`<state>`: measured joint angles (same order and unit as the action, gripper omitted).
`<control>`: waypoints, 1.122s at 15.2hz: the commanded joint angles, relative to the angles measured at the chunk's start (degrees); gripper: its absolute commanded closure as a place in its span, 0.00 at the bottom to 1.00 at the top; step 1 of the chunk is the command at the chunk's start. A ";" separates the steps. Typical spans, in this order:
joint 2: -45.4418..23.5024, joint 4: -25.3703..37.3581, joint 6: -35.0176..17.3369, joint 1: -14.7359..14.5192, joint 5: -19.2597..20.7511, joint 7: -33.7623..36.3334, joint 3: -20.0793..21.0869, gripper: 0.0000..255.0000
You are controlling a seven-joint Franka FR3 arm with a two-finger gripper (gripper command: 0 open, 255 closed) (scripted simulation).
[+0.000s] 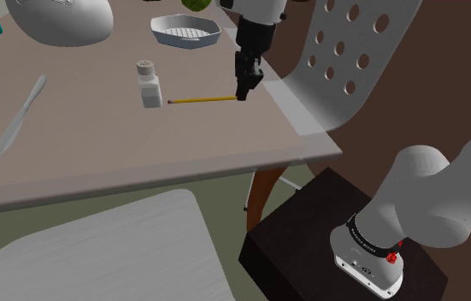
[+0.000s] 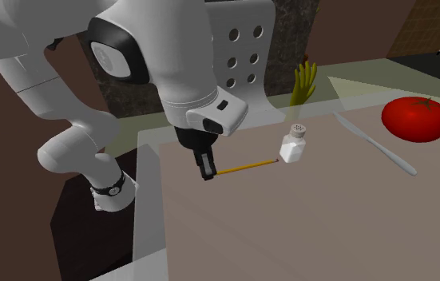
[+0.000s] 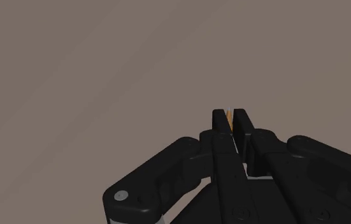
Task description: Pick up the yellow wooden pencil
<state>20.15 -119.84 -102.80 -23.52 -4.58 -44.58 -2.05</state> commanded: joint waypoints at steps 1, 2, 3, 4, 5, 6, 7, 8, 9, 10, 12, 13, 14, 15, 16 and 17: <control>-0.10 -0.22 0.16 -0.04 -0.06 -0.03 0.05 1.00; -0.05 -0.29 0.15 -0.03 -0.05 -0.06 0.02 1.00; 0.05 -0.35 0.19 0.00 -0.03 -0.12 -0.02 1.00; 0.17 -0.47 0.20 0.01 -0.02 -0.15 -0.04 1.00; -0.26 -0.19 0.04 -0.08 -0.08 0.06 0.11 1.00; -0.29 0.62 0.80 -0.09 -0.06 0.12 0.10 1.00; -0.33 1.42 1.57 -0.09 -0.05 0.18 0.09 1.00; -0.41 2.26 2.33 -0.09 -0.04 0.23 0.09 1.00; -0.48 3.11 3.09 -0.09 -0.03 0.29 0.08 1.00; -0.57 3.96 3.86 -0.10 -0.02 0.35 0.07 1.00; -0.78 5.70 5.39 -0.10 0.00 0.46 0.06 1.00; -0.91 6.60 6.15 -0.10 0.00 0.52 0.05 1.00; -1.04 7.50 6.92 -0.11 0.01 0.57 0.04 1.00; -1.19 8.42 7.69 -0.11 0.01 0.63 0.04 1.00; -1.35 9.35 8.46 -0.12 0.01 0.68 0.03 1.00; -1.53 10.30 9.23 -0.12 0.01 0.74 0.02 1.00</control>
<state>19.05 -110.81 -94.44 -23.65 -4.57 -43.86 -1.99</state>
